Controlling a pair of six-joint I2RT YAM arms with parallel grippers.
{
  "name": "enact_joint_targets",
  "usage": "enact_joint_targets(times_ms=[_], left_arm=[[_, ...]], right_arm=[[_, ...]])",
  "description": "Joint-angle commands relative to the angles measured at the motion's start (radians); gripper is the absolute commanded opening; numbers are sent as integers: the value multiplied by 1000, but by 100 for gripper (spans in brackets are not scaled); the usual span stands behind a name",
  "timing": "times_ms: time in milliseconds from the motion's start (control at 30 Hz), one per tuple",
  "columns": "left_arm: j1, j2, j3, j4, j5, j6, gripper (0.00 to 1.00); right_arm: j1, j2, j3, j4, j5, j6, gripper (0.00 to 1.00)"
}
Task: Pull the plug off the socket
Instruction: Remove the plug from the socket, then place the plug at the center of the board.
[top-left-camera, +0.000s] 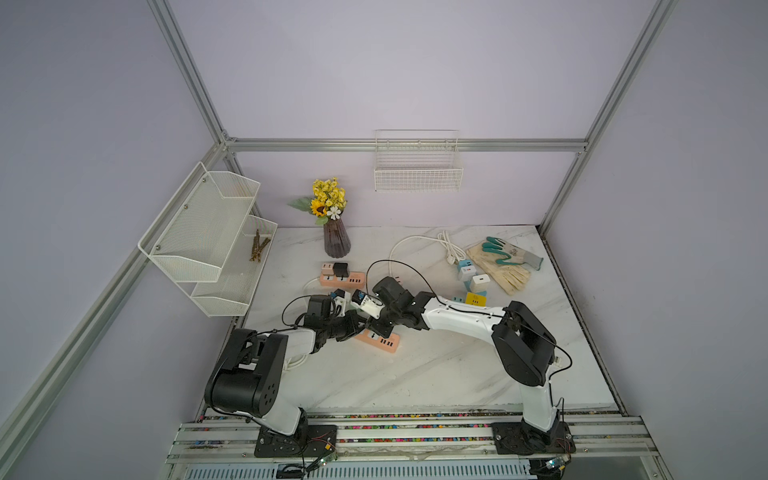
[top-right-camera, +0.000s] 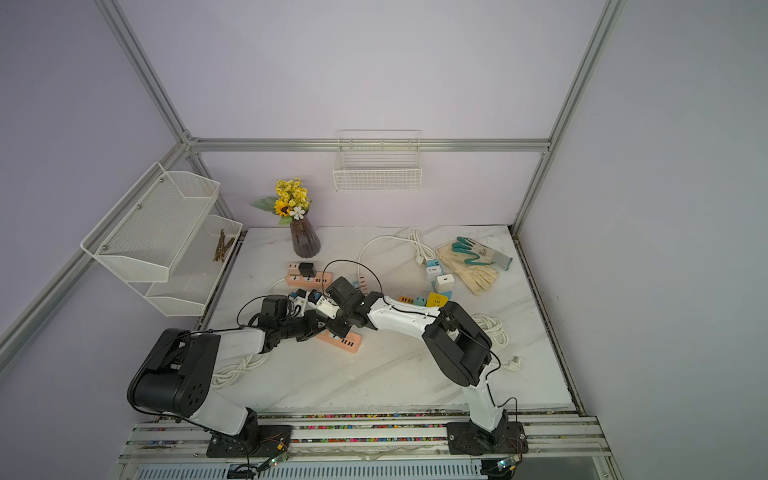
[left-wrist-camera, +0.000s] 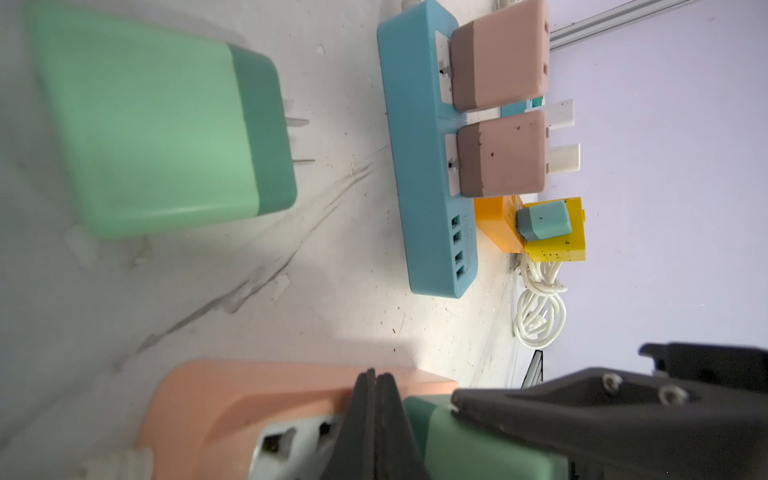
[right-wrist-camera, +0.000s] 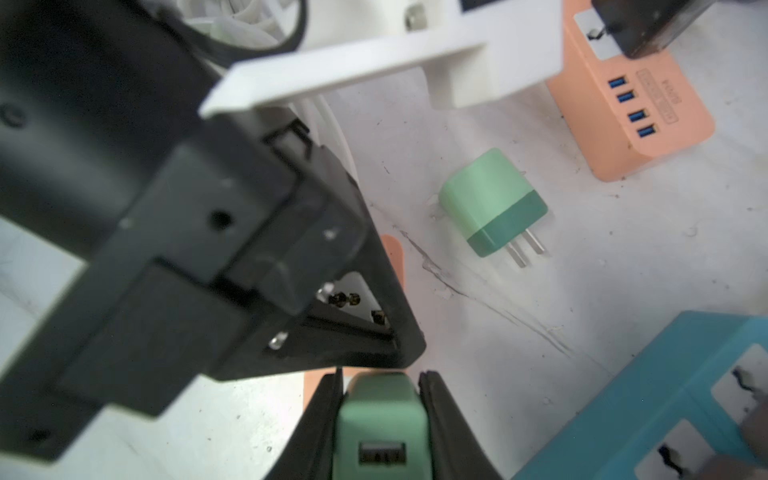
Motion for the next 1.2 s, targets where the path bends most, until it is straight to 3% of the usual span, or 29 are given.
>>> enact_joint_targets(times_ms=[0,300,500,633,800,900,1167], left_arm=[[0,29,-43,-271,-151,-5,6],[0,9,70,-295,-95,-23,7],[4,-5,279,-339,-34,-22,15],[17,11,423,-373,1,-6,21],[50,3,534,-464,-44,59,29],[67,-16,573,-517,-91,125,43],[152,-117,550,-485,-148,199,71]], right_arm=[[-34,-55,33,32,129,49,0],[-54,-165,33,-64,25,152,0],[-74,-308,-154,-27,-14,374,0],[-76,-359,-273,2,-96,444,0],[-79,-373,-389,38,-112,524,0],[-82,-361,-447,73,-151,547,4],[-92,-313,-516,138,-170,567,29]])
